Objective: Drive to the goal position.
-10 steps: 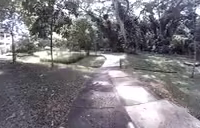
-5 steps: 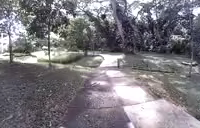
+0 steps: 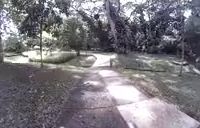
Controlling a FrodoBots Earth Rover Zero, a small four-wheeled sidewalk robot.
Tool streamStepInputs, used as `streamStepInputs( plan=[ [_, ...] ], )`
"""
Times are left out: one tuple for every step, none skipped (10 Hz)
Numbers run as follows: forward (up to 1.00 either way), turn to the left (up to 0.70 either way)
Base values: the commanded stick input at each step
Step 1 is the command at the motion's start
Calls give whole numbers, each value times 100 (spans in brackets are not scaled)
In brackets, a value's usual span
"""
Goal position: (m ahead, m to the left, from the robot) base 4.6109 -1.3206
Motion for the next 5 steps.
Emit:
streamStepInputs(
  plan=[
    [19, 0],
    [35, 0],
    [72, 0],
    [100, 0],
    [100, 0]
  ],
)
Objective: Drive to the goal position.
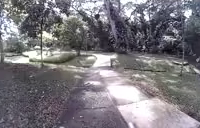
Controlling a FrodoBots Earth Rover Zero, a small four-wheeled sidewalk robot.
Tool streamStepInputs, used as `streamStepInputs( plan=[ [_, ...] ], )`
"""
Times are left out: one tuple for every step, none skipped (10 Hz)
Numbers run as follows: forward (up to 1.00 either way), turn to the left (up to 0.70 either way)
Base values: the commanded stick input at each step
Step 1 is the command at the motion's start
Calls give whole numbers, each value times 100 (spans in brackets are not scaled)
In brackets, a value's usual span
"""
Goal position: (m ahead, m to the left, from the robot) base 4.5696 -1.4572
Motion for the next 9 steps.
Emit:
streamStepInputs(
  plan=[
    [100, 0],
    [100, 0],
    [100, 0],
    [100, 0],
    [100, 0],
    [100, 0],
    [100, 0],
    [100, 0],
    [8, 0]
  ],
)
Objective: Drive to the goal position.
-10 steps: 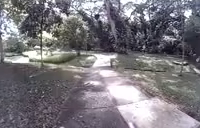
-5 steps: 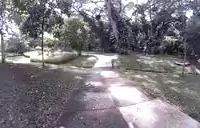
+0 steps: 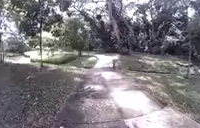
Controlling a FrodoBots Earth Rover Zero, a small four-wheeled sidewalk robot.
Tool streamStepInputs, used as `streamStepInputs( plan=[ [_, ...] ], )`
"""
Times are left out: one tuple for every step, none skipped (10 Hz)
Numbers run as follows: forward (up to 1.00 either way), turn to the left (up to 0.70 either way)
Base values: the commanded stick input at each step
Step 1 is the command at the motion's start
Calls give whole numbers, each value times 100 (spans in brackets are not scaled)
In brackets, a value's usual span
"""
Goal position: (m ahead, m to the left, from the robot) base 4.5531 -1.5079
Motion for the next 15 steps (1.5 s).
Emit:
streamStepInputs(
  plan=[
    [0, 0],
    [0, 0],
    [0, 0],
    [0, 0],
    [0, 0],
    [0, 0],
    [0, 0],
    [0, 0],
    [0, 0],
    [54, 0],
    [100, 0],
    [100, 0],
    [100, 0],
    [100, 0],
    [100, 0]
  ],
)
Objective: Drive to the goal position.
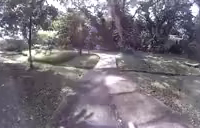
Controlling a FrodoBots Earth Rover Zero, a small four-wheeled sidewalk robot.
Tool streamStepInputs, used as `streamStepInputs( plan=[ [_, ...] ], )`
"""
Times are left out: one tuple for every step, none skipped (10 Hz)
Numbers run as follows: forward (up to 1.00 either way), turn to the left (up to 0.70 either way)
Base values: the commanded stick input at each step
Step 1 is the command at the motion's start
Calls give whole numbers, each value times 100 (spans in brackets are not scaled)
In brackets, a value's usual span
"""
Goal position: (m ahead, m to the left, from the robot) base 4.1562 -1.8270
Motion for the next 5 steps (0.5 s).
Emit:
streamStepInputs(
  plan=[
    [100, 0],
    [100, 0],
    [100, 0],
    [100, 0],
    [100, 0]
  ],
)
